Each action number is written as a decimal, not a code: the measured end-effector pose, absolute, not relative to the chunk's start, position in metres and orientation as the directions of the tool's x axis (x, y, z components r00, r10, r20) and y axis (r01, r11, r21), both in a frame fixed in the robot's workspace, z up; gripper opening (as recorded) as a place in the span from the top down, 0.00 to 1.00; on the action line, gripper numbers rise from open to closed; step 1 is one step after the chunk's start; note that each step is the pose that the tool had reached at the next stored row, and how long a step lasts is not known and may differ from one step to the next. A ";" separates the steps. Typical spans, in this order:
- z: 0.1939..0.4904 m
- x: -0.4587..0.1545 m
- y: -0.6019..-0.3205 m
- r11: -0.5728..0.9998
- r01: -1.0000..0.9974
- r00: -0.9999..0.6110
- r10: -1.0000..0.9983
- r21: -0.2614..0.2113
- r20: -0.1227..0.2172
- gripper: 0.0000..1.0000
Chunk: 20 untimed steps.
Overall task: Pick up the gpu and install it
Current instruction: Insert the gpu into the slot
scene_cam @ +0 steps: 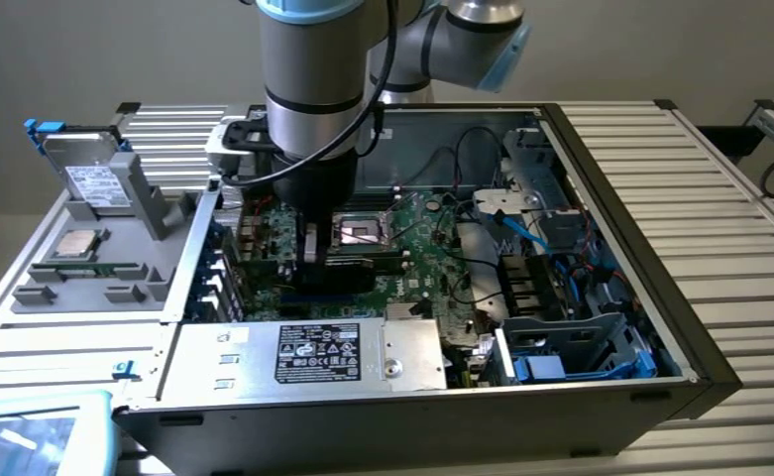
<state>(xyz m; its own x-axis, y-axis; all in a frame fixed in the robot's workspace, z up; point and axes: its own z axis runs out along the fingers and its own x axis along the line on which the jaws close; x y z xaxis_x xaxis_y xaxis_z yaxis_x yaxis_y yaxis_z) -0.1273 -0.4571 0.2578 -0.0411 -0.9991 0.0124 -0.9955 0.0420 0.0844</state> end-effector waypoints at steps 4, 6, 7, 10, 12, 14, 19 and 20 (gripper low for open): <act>0.258 -0.127 -0.457 0.046 -0.995 -0.045 -0.999 0.084 0.012 0.72; 0.258 -0.127 -0.457 0.047 -0.995 -0.046 -0.999 0.084 0.012 0.72; 0.258 -0.127 -0.457 0.048 -0.995 -0.047 -0.999 0.084 0.012 0.72; 0.257 -0.127 -0.457 0.057 -0.995 -0.056 -0.998 0.084 0.012 0.72; 0.257 -0.125 -0.457 0.058 -0.995 -0.057 -0.998 0.085 0.012 0.72; 0.257 -0.125 -0.457 0.058 -0.995 -0.057 -0.998 0.084 0.012 0.72; 0.258 -0.126 -0.457 0.058 -0.995 -0.057 -0.998 0.085 0.011 0.72; 0.259 -0.126 -0.457 0.057 -0.995 -0.057 -0.998 0.085 0.010 0.72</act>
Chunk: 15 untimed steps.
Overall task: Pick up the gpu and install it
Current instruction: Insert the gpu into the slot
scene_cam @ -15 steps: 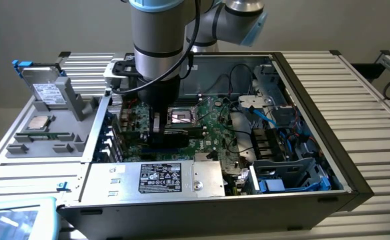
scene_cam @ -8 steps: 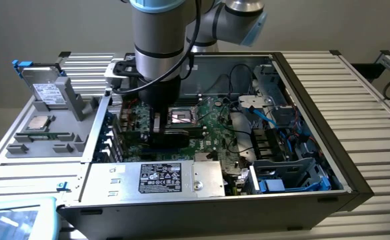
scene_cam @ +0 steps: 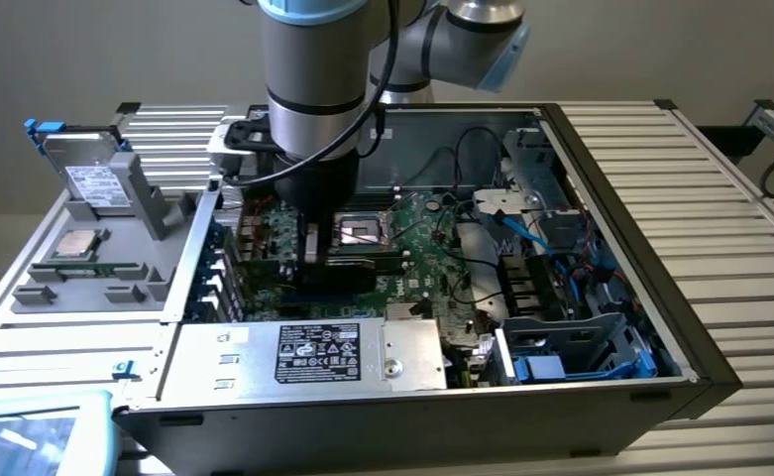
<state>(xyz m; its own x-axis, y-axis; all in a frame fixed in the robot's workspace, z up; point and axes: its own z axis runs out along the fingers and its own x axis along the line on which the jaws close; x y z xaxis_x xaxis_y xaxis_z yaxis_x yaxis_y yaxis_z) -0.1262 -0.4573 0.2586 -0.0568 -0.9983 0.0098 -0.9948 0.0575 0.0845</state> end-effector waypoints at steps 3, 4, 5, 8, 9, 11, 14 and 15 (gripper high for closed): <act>0.264 -0.127 -0.457 0.057 -0.995 -0.057 -0.998 0.085 0.009 0.72; 0.264 -0.127 -0.457 0.057 -0.995 -0.057 -0.998 0.085 0.009 0.72; 0.264 -0.127 -0.457 0.057 -0.995 -0.057 -0.998 0.085 0.009 0.72; 0.264 -0.127 -0.457 0.057 -0.995 -0.057 -0.998 0.085 0.009 0.72; 0.263 -0.127 -0.457 0.058 -0.995 -0.057 -0.998 0.085 0.009 0.72; 0.261 -0.128 -0.457 0.057 -0.995 -0.057 -0.998 0.084 0.009 0.72; 0.261 -0.128 -0.457 0.057 -0.995 -0.057 -0.998 0.084 0.009 0.72; 0.261 -0.128 -0.457 0.058 -0.995 -0.057 -0.998 0.084 0.009 0.72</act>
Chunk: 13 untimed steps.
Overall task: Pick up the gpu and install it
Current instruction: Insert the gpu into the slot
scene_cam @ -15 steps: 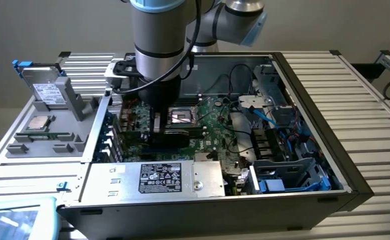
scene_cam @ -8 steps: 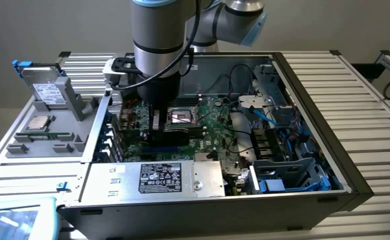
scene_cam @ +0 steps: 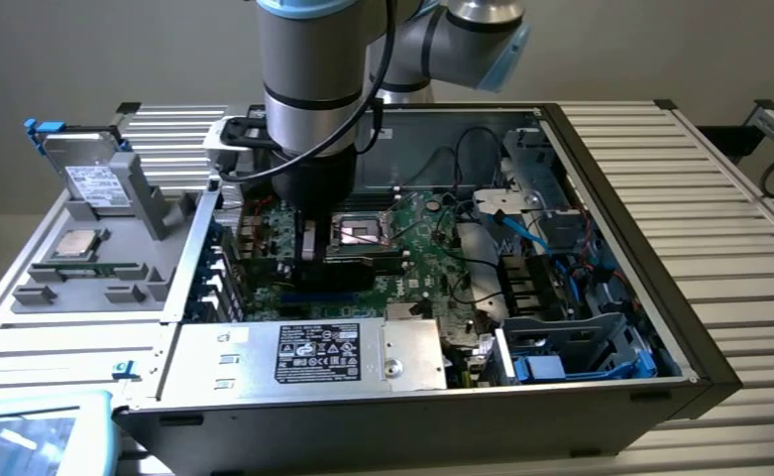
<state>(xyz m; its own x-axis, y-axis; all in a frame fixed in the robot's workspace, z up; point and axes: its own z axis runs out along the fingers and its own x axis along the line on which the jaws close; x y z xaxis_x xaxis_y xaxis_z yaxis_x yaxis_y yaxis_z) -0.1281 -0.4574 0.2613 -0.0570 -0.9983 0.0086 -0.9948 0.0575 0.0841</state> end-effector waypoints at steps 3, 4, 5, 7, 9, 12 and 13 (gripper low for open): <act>0.261 -0.128 -0.458 0.058 -0.995 -0.057 -0.998 0.083 0.008 0.72; 0.260 -0.128 -0.458 0.058 -0.995 -0.057 -0.998 0.082 0.008 0.72; 0.260 -0.128 -0.458 0.058 -0.995 -0.057 -0.998 0.080 0.008 0.72; 0.259 -0.128 -0.460 0.057 -0.995 -0.057 -0.998 0.078 0.008 0.72; 0.259 -0.128 -0.460 0.058 -0.995 -0.057 -0.998 0.078 0.008 0.72; 0.259 -0.128 -0.460 0.058 -0.995 -0.057 -0.998 0.078 0.008 0.72; 0.259 -0.128 -0.460 0.058 -0.995 -0.057 -0.998 0.078 0.008 0.72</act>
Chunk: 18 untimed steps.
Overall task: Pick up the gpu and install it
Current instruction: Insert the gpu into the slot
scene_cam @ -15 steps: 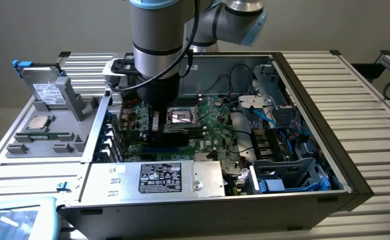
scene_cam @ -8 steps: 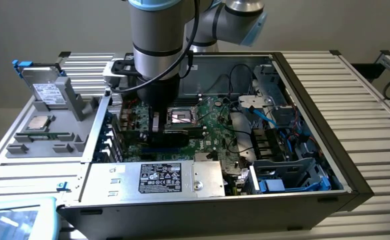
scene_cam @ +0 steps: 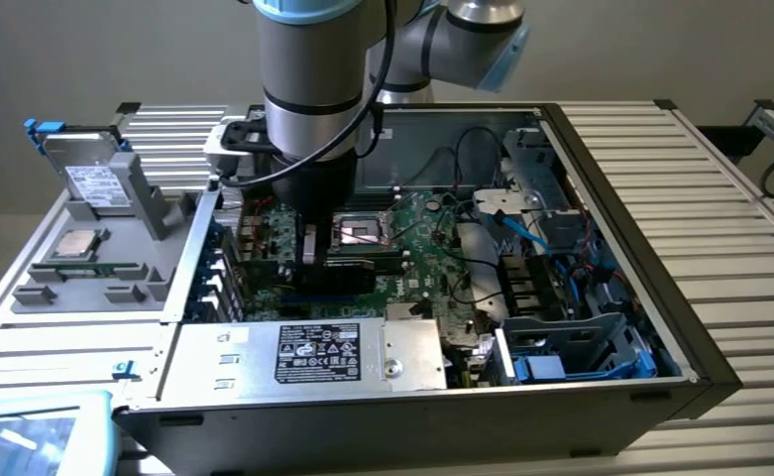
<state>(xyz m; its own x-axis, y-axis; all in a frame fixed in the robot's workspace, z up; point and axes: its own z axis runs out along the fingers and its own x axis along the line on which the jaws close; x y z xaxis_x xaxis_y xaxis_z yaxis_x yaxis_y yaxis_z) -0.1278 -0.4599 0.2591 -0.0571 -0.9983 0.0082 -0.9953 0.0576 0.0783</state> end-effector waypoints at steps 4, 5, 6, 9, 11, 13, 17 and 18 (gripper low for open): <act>0.258 -0.128 -0.460 0.058 -0.995 -0.057 -0.998 0.078 0.008 0.72; 0.258 -0.128 -0.460 0.058 -0.995 -0.057 -0.998 0.078 0.008 0.72; 0.257 -0.128 -0.460 0.058 -0.995 -0.057 -0.998 0.078 0.008 0.72; 0.257 -0.128 -0.460 0.058 -0.995 -0.057 -0.998 0.078 0.008 0.72; 0.257 -0.128 -0.460 0.058 -0.995 -0.058 -0.998 0.078 0.008 0.72; 0.258 -0.128 -0.460 0.058 -0.995 -0.058 -0.998 0.078 0.007 0.72; 0.261 -0.128 -0.460 0.058 -0.995 -0.058 -0.998 0.078 0.005 0.72; 0.261 -0.128 -0.460 0.058 -0.995 -0.058 -0.998 0.078 0.005 0.72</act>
